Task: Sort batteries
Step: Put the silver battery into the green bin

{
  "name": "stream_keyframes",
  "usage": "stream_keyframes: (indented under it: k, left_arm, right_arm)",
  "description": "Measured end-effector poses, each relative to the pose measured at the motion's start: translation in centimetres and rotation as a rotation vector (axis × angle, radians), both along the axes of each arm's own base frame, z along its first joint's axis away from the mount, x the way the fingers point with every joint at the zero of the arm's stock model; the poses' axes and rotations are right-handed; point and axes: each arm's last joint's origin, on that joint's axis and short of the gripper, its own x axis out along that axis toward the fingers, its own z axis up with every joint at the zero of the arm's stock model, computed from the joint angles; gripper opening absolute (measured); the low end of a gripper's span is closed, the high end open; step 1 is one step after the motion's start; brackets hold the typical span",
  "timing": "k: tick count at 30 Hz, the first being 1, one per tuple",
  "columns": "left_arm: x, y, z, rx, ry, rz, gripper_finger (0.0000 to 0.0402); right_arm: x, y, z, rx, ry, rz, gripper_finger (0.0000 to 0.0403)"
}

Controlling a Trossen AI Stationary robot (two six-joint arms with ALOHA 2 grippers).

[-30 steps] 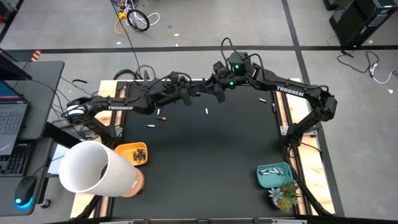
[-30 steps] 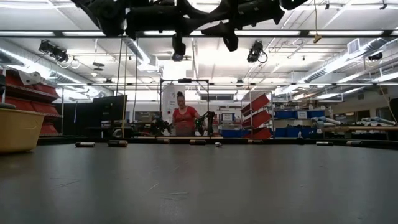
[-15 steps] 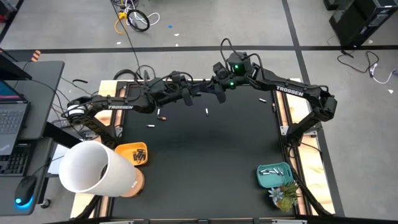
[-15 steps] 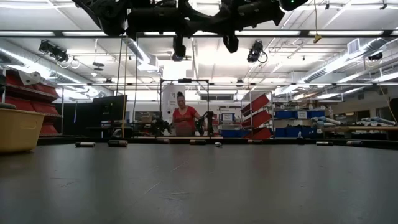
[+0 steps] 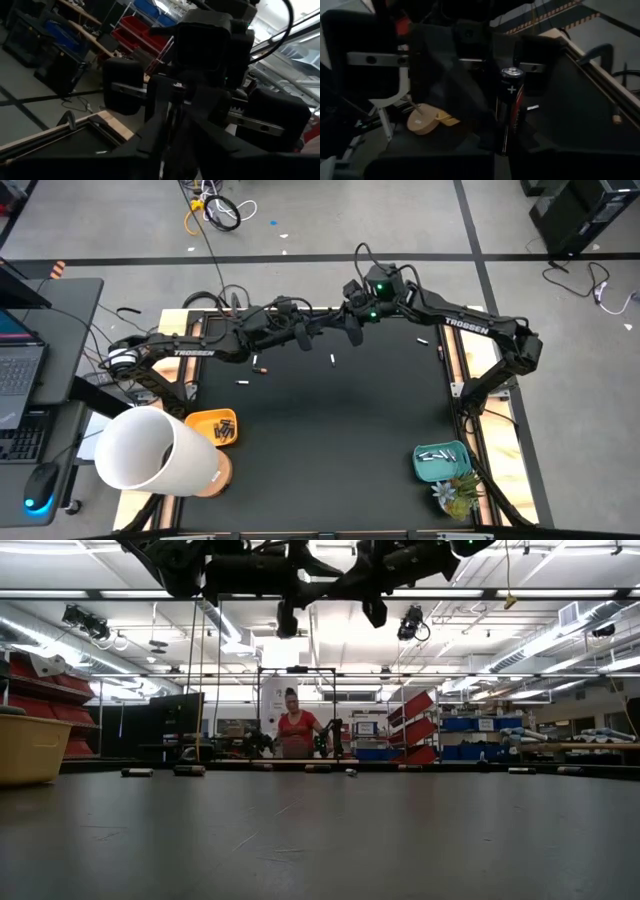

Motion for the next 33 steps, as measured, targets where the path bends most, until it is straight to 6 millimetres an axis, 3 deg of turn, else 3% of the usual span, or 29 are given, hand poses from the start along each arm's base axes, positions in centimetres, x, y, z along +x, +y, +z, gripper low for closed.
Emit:
stream_keyframes:
  k: [6,11,15,21,26,33]
  left_arm:
    - [0.0,0.0,-0.1,-0.027,0.01,0.007,0.0175]
    - [-0.9,0.2,0.3,-0.066,0.051,0.018,0.0184]
    - [-1.6,0.2,0.6,-0.085,0.098,0.027,0.0185]
    - [-1.7,0.1,0.5,-0.089,0.113,0.026,0.0185]
    - [-1.6,0.0,0.5,-0.092,0.121,-0.032,0.0185]
    - [-1.3,-1.1,0.5,-0.131,0.11,-0.157,0.0185]
  right_arm:
    - [-0.5,-0.4,0.1,0.008,0.015,-0.017,0.0017]
    - [-3.1,0.6,1.4,-0.03,0.07,0.0,0.0017]
    - [-6.7,2.8,2.5,-0.07,0.182,0.075,0.0017]
    - [-11.6,7.8,3.3,-0.075,0.335,0.304,0.0017]
    - [-13.7,11.1,1.5,0.037,0.453,0.318,0.0017]
    - [-15.8,17.0,-3.8,0.326,0.752,0.284,0.0017]
